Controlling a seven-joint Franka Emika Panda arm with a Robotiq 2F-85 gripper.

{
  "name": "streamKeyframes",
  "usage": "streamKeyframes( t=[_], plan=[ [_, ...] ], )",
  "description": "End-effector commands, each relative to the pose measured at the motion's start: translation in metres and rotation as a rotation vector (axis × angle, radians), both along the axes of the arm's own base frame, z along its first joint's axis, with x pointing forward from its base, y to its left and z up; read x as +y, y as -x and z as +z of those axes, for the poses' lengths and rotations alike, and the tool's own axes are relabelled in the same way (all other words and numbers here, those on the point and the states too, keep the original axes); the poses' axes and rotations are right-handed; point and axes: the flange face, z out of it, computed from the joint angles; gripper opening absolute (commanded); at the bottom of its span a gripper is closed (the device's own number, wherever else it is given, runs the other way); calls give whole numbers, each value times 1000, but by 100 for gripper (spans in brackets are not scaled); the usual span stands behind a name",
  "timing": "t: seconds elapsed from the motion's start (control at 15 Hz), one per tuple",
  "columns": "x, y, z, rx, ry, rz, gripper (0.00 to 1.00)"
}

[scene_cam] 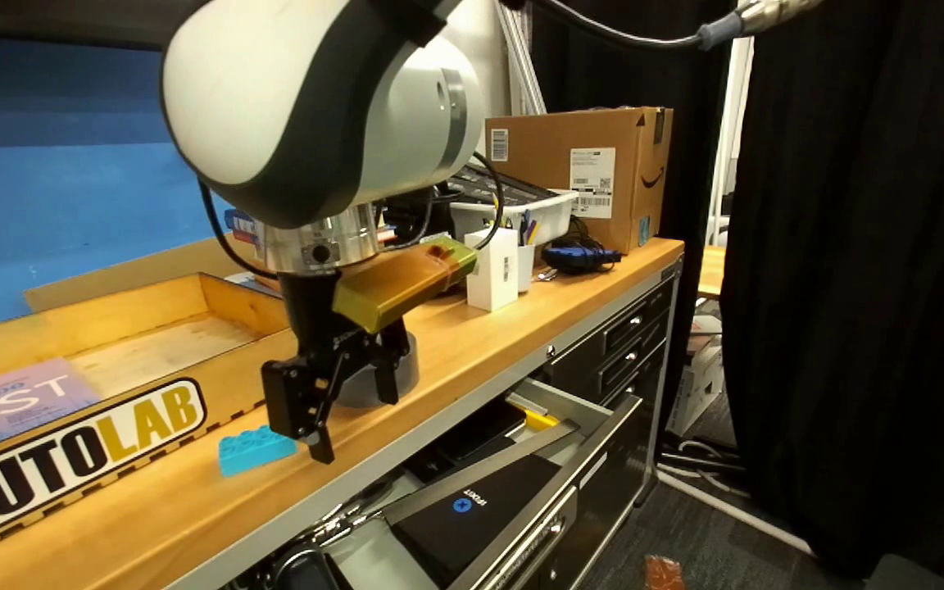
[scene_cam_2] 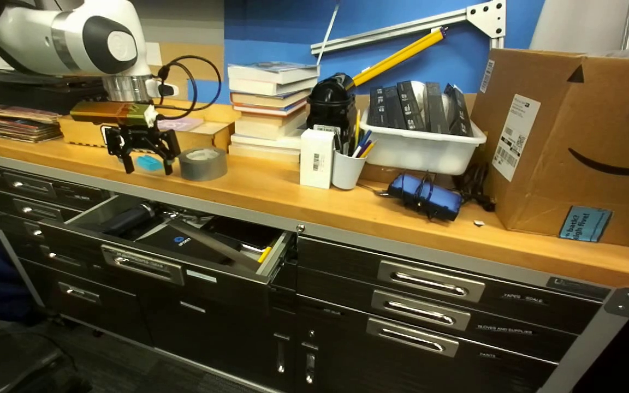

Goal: Put the blue object inside the drawer and close it

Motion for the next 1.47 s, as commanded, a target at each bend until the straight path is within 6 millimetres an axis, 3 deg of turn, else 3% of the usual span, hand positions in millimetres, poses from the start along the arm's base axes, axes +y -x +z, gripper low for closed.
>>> streamKeyframes(
  t=[0.0, 0.47, 0.93, 1.0, 1.07, 1.27, 1.4],
  plan=[
    [36, -11, 0, -42, -11, 21, 100],
    [87, -16, -8, -77, 1, 68, 100],
    [90, -43, -4, -139, -7, 40, 100],
    [89, -45, -4, -127, -7, 36, 75],
    [87, -47, -4, -119, -6, 29, 75],
    [74, -48, -2, -69, 11, -10, 53],
    [53, -38, 7, -5, 31, -53, 53]
  ],
)
